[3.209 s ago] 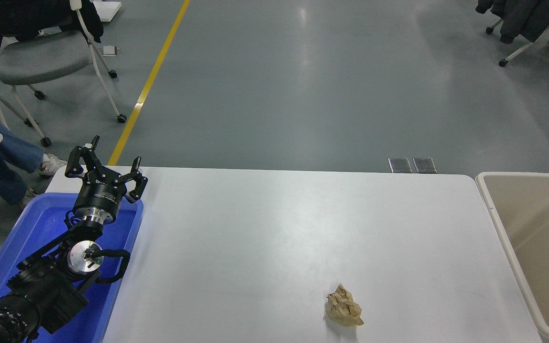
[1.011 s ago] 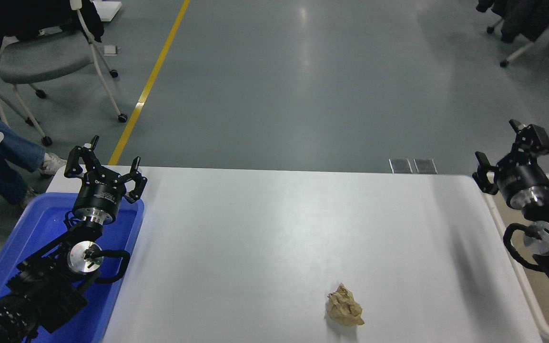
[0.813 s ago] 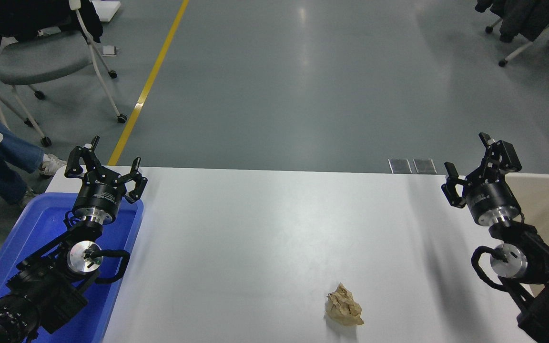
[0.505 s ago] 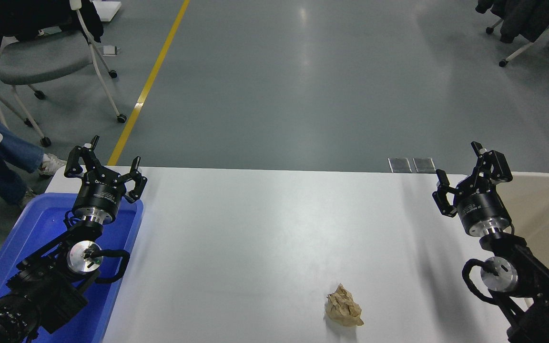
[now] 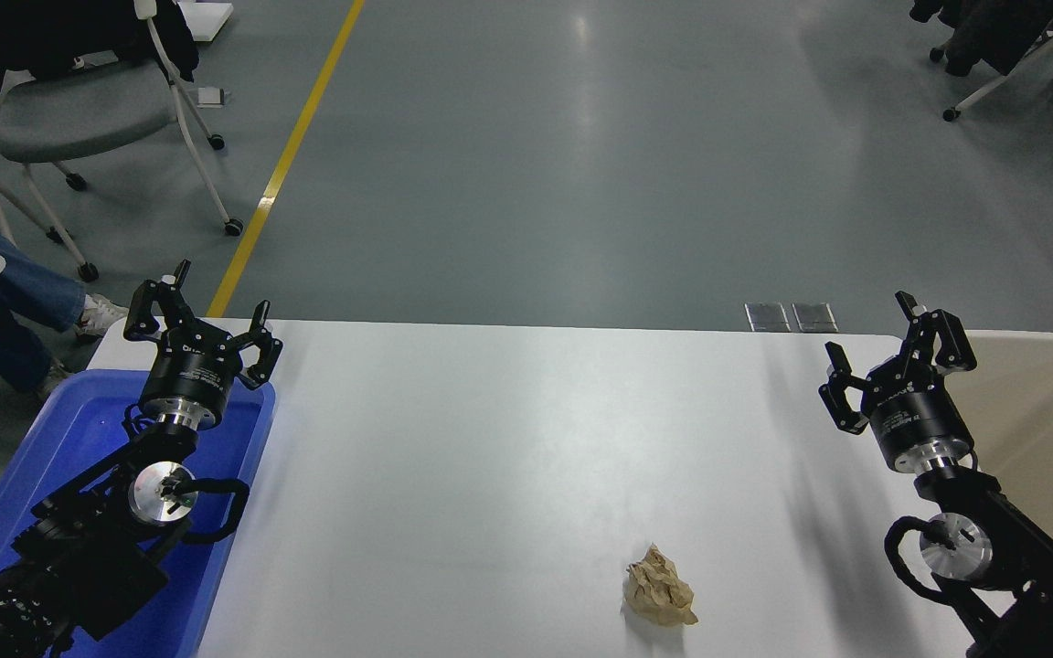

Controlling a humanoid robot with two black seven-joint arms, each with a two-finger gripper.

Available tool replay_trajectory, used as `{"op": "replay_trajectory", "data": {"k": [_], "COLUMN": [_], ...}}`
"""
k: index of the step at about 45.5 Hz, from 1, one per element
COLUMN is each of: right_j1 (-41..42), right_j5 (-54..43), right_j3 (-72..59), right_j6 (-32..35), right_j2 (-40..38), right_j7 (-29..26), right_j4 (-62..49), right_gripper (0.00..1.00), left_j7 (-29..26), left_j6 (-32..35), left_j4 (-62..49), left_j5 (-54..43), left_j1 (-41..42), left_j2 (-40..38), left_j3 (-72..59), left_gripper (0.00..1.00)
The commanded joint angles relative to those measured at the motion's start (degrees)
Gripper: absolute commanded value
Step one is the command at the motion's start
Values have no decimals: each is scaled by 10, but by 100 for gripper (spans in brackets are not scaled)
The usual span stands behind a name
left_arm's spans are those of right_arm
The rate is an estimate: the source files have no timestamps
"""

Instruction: Dispose of the paper cup in the dustbin

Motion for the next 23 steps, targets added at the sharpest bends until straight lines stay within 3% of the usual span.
{"op": "replay_trajectory", "data": {"k": [1,23], "right_j1": [-4,-9], "right_j5": [3,4], "right_j3": [1,7], "right_j6": [-4,-9], "right_j2": [2,4], "right_j7": [0,0], "right_j4": [-2,-8], "right_gripper": [100,100], "left_j7": [0,0], "left_j6": [0,0], "left_j4": [0,0], "left_j5": [0,0], "left_j1": [0,0], "left_j2": [0,0], "left_j3": [0,0], "left_gripper": [100,100]}}
